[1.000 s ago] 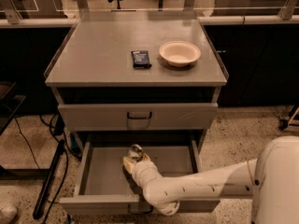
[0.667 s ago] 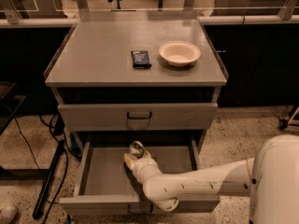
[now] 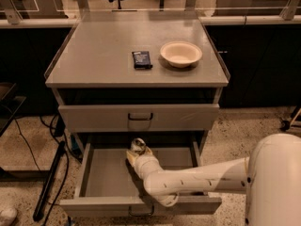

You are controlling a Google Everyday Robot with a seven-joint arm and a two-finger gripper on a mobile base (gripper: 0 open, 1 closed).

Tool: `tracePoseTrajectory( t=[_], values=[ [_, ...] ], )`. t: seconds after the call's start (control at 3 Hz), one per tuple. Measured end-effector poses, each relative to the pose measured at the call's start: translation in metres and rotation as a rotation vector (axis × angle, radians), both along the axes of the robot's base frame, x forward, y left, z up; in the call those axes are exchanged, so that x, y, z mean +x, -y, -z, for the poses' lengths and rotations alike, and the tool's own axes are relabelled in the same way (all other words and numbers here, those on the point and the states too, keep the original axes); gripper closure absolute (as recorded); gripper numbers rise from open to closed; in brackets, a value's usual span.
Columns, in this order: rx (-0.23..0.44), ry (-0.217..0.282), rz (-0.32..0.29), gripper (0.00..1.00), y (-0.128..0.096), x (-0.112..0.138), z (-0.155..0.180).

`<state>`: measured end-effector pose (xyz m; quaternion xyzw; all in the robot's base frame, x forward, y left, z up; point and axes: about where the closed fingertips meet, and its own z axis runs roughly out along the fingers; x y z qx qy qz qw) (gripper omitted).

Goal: Place 7up can into middle drawer

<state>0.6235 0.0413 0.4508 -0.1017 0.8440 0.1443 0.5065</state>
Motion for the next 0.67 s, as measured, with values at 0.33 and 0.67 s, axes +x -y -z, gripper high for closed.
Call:
tracePoseTrajectory(
  t=[0.33, 0.67],
  values=[
    [-0.021, -0.001, -0.004, 1.0, -0.005, -0.01, 0.004],
    [-0.055, 0.007, -0.006, 1.0, -0.014, -0.022, 0.008]
  ],
)
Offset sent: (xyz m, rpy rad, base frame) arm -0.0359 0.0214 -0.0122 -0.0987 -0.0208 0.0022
